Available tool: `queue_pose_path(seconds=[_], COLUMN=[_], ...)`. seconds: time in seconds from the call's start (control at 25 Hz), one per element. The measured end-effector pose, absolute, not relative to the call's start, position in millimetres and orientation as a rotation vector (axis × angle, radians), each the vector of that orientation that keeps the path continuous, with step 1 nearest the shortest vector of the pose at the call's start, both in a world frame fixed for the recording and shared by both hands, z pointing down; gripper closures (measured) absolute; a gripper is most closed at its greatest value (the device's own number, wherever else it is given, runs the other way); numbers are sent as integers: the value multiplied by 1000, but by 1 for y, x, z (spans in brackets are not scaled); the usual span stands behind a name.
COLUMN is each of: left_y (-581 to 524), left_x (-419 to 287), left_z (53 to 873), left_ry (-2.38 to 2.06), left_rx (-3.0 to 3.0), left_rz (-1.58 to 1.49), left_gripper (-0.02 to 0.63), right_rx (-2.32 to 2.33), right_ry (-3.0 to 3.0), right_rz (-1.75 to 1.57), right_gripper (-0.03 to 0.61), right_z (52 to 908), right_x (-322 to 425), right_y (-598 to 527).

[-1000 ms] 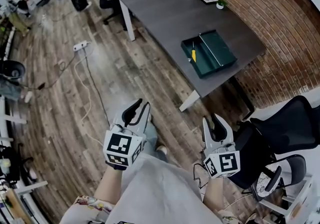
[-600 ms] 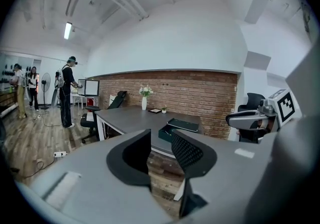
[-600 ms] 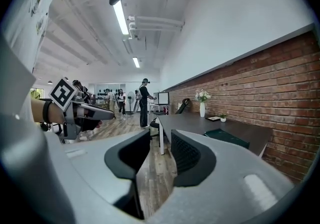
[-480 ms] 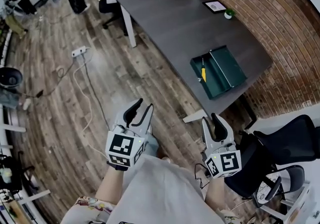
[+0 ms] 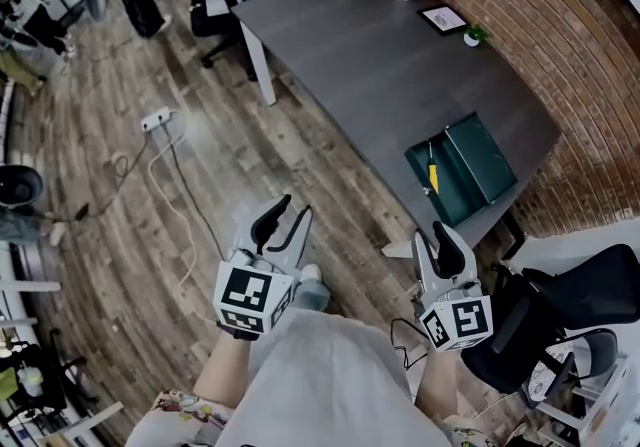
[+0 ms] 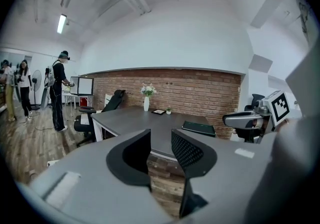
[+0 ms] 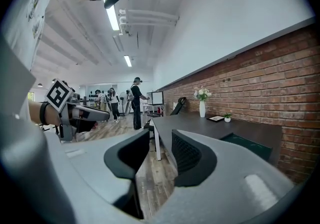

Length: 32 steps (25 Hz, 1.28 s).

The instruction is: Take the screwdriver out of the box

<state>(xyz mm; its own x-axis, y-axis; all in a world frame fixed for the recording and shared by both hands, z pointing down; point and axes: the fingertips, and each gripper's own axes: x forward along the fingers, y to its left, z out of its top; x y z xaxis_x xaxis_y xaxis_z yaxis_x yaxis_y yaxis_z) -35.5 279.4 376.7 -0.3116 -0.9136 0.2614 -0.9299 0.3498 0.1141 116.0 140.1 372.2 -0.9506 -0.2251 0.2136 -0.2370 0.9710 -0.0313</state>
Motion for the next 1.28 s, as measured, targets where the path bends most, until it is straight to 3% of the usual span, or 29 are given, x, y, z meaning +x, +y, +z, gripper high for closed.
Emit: queue_pose_path(seconds=[0.64, 1.28], left_y=[243, 54], left_x=[-80, -147], left_z=[406, 379], left_ry=[-2207, -2123], left_rx=[1701, 1912], left_rz=[79, 146], left_gripper=[479, 472], right_rx=[527, 738], right_ry=[-2804, -2795], right_rz=[109, 131], right_gripper=[443, 436], right_z=[402, 391], right_x=[91, 48], right_y=[89, -61])
